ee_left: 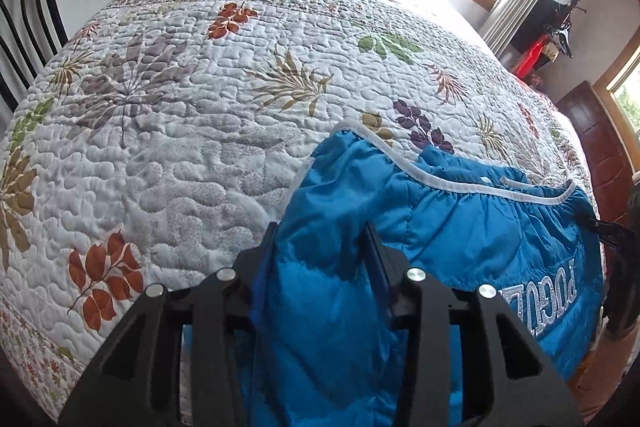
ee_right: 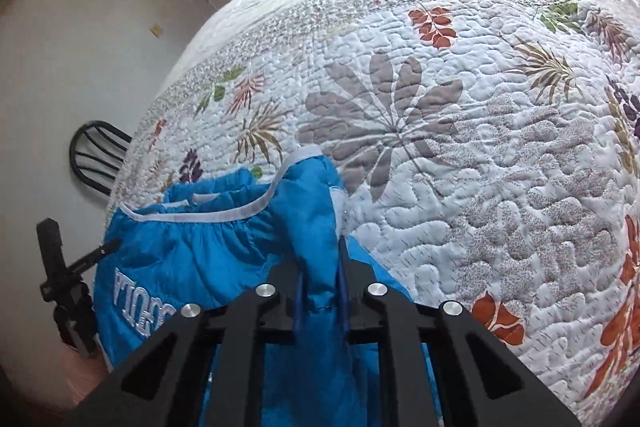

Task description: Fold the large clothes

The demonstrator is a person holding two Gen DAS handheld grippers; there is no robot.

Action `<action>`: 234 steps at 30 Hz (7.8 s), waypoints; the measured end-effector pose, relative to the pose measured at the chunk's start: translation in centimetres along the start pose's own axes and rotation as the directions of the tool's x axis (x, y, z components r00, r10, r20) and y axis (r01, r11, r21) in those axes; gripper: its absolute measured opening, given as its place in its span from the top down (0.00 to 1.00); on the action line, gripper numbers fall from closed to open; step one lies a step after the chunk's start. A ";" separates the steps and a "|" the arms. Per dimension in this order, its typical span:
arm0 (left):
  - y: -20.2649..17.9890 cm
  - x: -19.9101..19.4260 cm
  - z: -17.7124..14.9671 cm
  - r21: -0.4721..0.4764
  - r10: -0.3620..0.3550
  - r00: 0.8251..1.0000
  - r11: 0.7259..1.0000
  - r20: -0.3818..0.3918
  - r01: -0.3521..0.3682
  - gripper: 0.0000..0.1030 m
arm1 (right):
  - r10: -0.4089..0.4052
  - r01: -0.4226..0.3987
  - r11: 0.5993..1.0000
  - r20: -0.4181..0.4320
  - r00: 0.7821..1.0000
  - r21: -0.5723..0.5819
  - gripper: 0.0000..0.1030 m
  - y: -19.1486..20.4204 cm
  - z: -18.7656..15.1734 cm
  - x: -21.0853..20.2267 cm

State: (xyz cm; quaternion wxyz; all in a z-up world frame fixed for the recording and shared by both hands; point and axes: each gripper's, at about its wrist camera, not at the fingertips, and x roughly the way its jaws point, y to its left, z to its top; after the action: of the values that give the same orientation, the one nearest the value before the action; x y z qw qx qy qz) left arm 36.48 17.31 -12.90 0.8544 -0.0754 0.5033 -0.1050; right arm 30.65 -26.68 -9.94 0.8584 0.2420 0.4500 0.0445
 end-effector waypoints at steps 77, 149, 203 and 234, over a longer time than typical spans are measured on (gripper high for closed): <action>-12.8 -14.0 -12.7 -0.038 -0.160 0.888 0.980 0.432 0.195 0.78 | -0.367 0.355 0.926 -0.088 0.926 -0.127 0.68 -6.2 -15.7 -8.6; -14.7 -1.1 -7.4 0.099 -0.323 0.946 0.942 0.016 0.320 0.18 | 0.169 -0.187 0.968 -0.115 0.979 -0.170 0.89 9.1 -5.9 -8.8; -24.3 -0.6 -16.3 0.322 -0.165 0.986 0.932 -0.028 0.166 0.11 | 0.051 -0.055 0.978 -0.025 0.998 -0.201 0.81 -1.3 -19.2 -12.2; -25.8 -2.0 -13.6 0.343 -0.169 0.984 0.929 0.059 0.140 0.07 | 0.057 -0.008 0.967 0.185 0.981 -0.254 0.73 -0.1 -11.6 -15.1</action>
State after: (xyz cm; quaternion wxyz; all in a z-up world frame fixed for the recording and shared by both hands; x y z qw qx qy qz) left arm 20.90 -7.43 -11.72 0.8648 0.0283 0.4326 -0.2533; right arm 12.49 -26.80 -4.22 0.9205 0.1414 0.3525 0.0920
